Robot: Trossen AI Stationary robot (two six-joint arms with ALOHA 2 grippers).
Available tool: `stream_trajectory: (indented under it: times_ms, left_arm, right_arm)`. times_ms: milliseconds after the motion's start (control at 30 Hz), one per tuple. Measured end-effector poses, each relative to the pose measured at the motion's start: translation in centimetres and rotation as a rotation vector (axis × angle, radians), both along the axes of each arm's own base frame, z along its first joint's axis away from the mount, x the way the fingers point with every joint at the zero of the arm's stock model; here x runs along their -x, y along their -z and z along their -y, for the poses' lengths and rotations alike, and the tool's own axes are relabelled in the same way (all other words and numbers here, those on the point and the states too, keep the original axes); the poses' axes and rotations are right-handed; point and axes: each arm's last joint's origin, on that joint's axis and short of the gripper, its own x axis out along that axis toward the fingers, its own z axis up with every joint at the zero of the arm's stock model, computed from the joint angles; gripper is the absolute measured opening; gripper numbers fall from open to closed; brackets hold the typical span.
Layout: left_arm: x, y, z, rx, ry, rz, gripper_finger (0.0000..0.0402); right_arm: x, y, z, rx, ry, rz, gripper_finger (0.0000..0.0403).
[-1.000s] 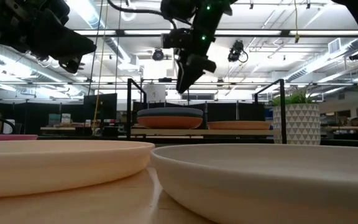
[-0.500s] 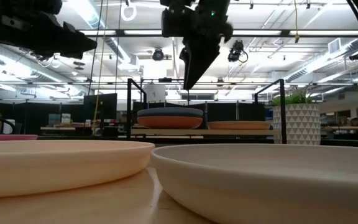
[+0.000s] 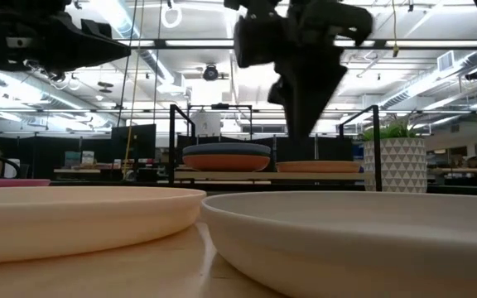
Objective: Place and stack plates onto a shelf
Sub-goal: Stack the gray plate on the top of the brown plate on the shelf
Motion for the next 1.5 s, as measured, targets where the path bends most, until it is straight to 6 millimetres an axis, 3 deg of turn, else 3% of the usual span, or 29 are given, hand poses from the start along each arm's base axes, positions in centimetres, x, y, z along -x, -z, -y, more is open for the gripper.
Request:
stream_trajectory:
  times_ms: [267,467,767,1067,1333,1500]
  left_arm:
    - [0.0,-0.1,0.0,-0.042,0.004,0.013,0.0057]
    - [0.0,-0.3,0.0,-0.05,0.005,0.028,0.0057]
    - [0.0,-0.2,0.0,-0.079,0.007,0.028,0.0057]
    - [0.0,-0.2,0.0,-0.155,0.013,0.03,0.0057]
    - [0.0,-0.2,0.0,-0.2,0.017,0.026,0.0057]
    - [0.0,-0.2,0.0,-0.225,0.019,0.028,0.0057]
  right_arm:
    - [1.4,2.9,-2.5,-0.068,0.093,-0.041,0.0123]
    - [1.9,3.5,-4.0,-0.074,0.087,-0.045,0.0123]
    - [1.6,3.4,-4.3,-0.078,0.064,0.002,0.0123]
    - [2.4,3.5,-6.0,-0.018,0.085,-0.004,0.0123]
    - [3.9,5.9,-5.9,0.004,0.132,-0.053,0.0123]
    - [4.4,6.2,-5.3,0.052,0.179,-0.105,0.0123]
